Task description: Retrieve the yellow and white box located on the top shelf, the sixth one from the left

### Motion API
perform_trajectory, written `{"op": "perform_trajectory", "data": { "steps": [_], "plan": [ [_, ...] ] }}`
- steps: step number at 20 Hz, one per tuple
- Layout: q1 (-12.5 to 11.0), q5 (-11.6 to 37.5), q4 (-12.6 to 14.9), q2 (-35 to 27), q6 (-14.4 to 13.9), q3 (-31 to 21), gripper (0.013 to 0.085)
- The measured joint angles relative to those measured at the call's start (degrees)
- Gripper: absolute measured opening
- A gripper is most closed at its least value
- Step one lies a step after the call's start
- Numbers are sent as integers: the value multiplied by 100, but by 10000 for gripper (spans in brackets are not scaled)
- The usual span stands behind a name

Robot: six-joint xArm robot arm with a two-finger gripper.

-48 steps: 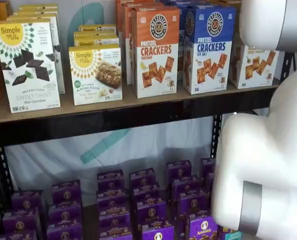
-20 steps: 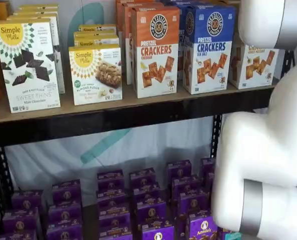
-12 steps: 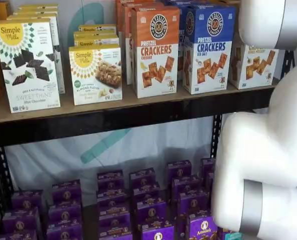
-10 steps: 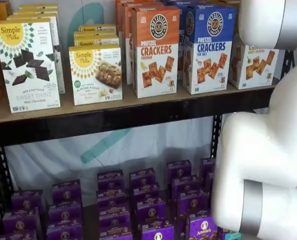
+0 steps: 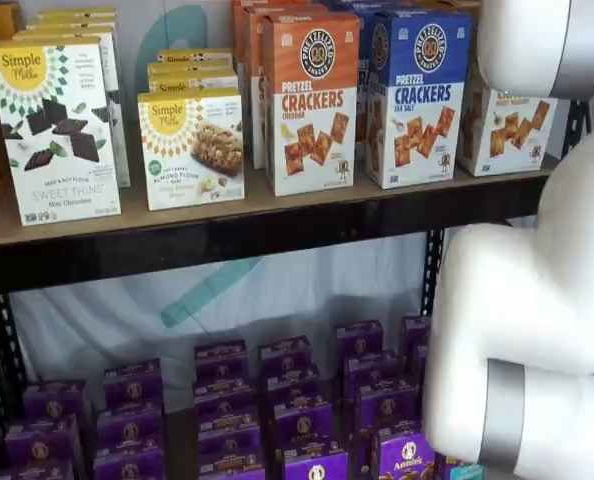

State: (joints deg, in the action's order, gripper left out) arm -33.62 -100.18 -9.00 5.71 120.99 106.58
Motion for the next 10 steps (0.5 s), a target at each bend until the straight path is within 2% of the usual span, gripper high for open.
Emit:
{"op": "perform_trajectory", "data": {
  "steps": [3,10],
  "plan": [
    [-30,-21,-17,6,21,10,570],
    [-78,-146,-66,-18,34,111,570]
  ]
}}
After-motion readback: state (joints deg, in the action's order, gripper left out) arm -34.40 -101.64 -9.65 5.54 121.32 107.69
